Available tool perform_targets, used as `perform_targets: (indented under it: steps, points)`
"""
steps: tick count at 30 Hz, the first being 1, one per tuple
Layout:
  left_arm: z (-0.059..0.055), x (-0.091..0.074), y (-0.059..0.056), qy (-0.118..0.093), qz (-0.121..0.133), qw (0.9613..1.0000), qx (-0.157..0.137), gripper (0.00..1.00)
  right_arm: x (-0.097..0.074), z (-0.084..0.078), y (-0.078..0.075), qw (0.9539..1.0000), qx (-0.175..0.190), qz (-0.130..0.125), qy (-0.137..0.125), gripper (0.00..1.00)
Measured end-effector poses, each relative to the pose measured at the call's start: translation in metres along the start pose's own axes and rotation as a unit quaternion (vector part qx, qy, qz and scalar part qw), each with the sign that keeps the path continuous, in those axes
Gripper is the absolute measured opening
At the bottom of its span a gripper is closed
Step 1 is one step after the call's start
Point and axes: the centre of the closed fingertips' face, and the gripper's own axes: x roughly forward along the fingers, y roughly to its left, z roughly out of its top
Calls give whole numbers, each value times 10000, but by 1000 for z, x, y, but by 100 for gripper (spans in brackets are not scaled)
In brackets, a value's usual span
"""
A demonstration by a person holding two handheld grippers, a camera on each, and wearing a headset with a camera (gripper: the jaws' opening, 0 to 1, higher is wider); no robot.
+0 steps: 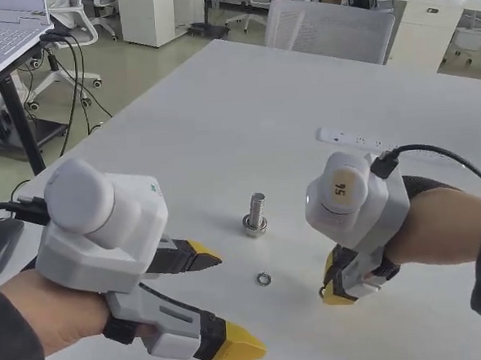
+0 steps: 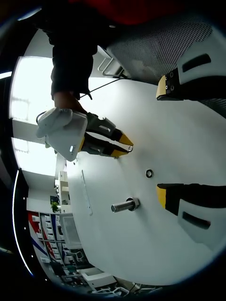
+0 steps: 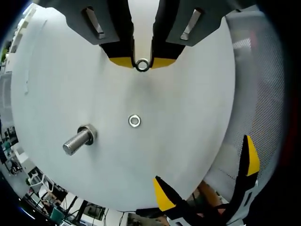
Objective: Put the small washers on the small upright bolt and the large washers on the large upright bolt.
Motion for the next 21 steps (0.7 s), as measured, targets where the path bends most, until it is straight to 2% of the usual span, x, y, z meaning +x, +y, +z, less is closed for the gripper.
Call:
perform_targets:
  steps: [21]
  points:
    - [-1,3,0,61,-22,10000,7,71,-20,-48,-8,9978,624,-206,-5,14]
